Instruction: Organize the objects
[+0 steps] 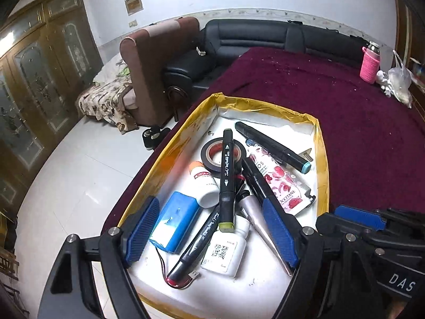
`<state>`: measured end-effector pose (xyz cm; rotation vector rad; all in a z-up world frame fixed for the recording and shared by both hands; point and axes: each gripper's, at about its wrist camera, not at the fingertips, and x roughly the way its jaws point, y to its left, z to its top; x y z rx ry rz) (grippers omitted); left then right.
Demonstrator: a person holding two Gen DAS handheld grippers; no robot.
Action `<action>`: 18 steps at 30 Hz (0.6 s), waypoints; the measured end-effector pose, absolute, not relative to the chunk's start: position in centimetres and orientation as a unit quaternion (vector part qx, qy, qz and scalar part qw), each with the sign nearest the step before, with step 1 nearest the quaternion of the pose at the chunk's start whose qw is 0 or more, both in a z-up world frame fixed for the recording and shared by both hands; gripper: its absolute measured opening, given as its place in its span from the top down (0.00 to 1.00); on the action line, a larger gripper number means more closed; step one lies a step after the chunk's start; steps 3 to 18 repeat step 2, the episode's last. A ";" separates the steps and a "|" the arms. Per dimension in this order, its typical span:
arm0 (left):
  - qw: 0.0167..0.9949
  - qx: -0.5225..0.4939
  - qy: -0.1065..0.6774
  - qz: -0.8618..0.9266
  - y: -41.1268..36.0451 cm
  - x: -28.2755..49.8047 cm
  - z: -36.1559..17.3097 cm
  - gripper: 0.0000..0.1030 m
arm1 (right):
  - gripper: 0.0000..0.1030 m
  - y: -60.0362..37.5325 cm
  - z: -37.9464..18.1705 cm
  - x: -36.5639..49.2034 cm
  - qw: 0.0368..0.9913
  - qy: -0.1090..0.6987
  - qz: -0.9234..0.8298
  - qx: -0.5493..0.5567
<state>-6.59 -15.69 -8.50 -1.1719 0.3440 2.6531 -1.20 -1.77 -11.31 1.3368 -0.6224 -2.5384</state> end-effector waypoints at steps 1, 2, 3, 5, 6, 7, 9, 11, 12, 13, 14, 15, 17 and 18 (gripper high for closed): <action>0.114 -0.397 0.116 0.903 -15.6 -6.5 -8.4 0.22 | 0.68 -1.7 -11.4 -1.1 0.100 -0.210 -0.861 0.452; 0.117 -0.397 0.115 0.903 -15.6 -6.4 -8.4 0.22 | 0.68 -1.7 -11.4 -0.9 0.098 -0.211 -0.861 0.453; 0.117 -0.397 0.115 0.903 -15.6 -6.4 -8.4 0.22 | 0.68 -1.7 -11.4 -0.9 0.098 -0.211 -0.861 0.453; 0.117 -0.397 0.115 0.903 -15.6 -6.4 -8.4 0.22 | 0.68 -1.7 -11.4 -0.9 0.098 -0.211 -0.861 0.453; 0.117 -0.397 0.115 0.903 -15.6 -6.4 -8.4 0.22 | 0.68 -1.7 -11.4 -0.9 0.098 -0.211 -0.861 0.453; 0.117 -0.397 0.115 0.903 -15.6 -6.4 -8.4 0.22 | 0.68 -1.7 -11.4 -0.9 0.098 -0.211 -0.861 0.453; 0.117 -0.397 0.115 0.903 -15.6 -6.4 -8.4 0.22 | 0.68 -1.7 -11.4 -0.9 0.098 -0.211 -0.861 0.453; 0.117 -0.397 0.115 0.903 -15.6 -6.4 -8.4 0.22 | 0.68 -1.7 -11.4 -0.9 0.098 -0.211 -0.861 0.453; 0.117 -0.397 0.115 0.903 -15.6 -6.4 -8.4 0.22 | 0.68 -1.7 -11.4 -0.9 0.098 -0.211 -0.861 0.453; 0.117 -0.397 0.115 0.903 -15.6 -6.4 -8.4 0.22 | 0.68 -1.7 -11.4 -0.9 0.098 -0.211 -0.861 0.453; 0.117 -0.397 0.115 0.903 -15.6 -6.4 -8.4 0.22 | 0.68 -1.7 -11.4 -0.9 0.098 -0.211 -0.861 0.453; 0.117 -0.397 0.115 0.903 -15.6 -6.4 -8.4 0.22 | 0.68 -1.7 -11.4 -0.9 0.098 -0.211 -0.861 0.453; 0.117 -0.397 0.115 0.903 -15.6 -6.4 -8.4 0.22 | 0.68 -1.7 -11.4 -0.9 0.098 -0.211 -0.861 0.453; 0.117 -0.397 0.115 0.903 -15.6 -6.4 -8.4 0.22 | 0.68 -1.7 -11.4 -0.9 0.098 -0.211 -0.861 0.453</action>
